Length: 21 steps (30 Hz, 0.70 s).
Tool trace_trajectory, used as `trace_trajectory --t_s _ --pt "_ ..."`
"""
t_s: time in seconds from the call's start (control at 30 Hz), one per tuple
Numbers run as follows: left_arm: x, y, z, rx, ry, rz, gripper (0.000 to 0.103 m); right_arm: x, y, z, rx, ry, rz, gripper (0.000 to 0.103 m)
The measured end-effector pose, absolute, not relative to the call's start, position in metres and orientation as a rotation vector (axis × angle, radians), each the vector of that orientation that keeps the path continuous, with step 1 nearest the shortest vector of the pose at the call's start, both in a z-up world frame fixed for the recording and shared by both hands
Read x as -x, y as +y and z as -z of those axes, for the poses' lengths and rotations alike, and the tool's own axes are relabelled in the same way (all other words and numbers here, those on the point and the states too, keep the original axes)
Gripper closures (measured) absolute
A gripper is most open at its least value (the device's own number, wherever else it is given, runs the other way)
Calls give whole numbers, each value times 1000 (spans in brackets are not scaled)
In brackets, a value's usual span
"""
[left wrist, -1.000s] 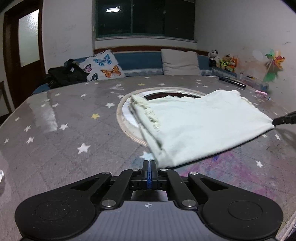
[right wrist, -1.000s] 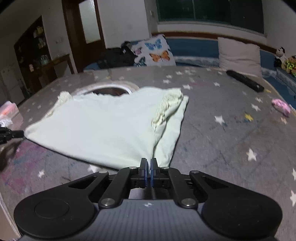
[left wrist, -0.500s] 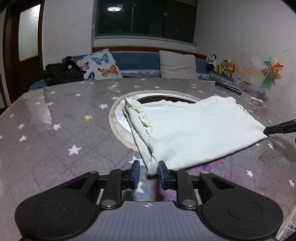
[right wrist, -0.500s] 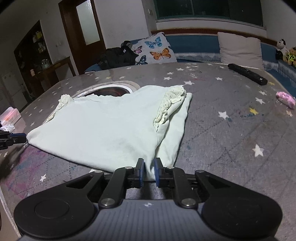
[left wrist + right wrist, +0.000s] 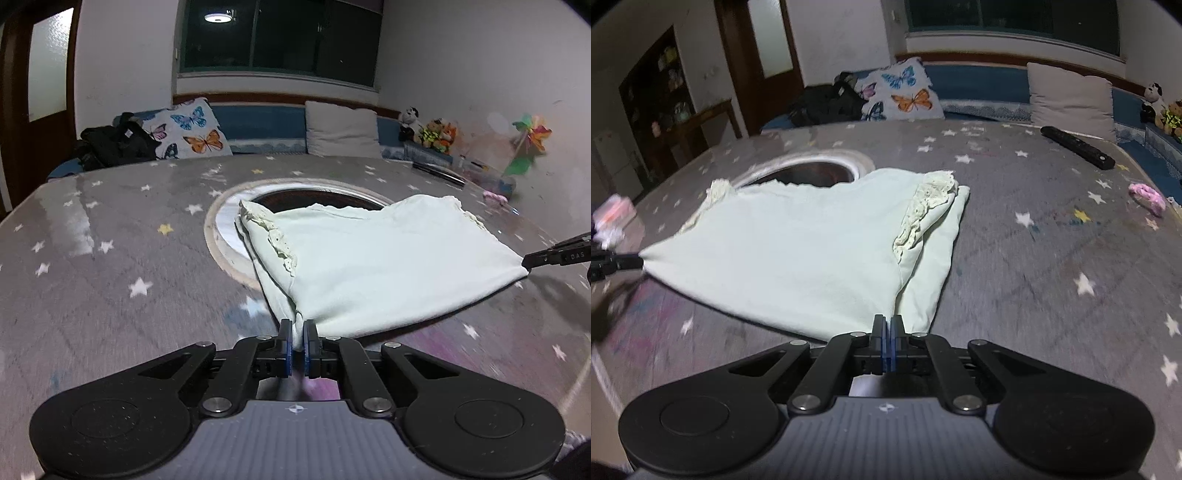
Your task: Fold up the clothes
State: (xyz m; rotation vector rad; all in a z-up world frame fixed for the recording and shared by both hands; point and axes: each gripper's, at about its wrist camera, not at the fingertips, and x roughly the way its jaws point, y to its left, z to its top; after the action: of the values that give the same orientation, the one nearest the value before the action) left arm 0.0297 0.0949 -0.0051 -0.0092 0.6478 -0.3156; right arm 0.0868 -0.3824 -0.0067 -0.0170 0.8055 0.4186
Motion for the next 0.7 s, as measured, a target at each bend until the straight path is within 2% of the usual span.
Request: trace_trajectory --t_s 0.33,0.4,0.47,0.5,0.7 --pt "12 101 -7 114 694 317 94 -33 -401 -5 91 891 -356 101" --pt "7 104 -13 162 680 290 88 -38 -396 -13 94 853 -371 99" --pt "1 103 -17 205 670 266 63 -43 -391 -22 97 813 -385 96" --pt "-2 102 -17 221 672 251 59 -49 -384 -24 101 798 -400 95" --pt "-23 88 -11 274 722 150 57 -93 -331 -22 94 767 -473 94"
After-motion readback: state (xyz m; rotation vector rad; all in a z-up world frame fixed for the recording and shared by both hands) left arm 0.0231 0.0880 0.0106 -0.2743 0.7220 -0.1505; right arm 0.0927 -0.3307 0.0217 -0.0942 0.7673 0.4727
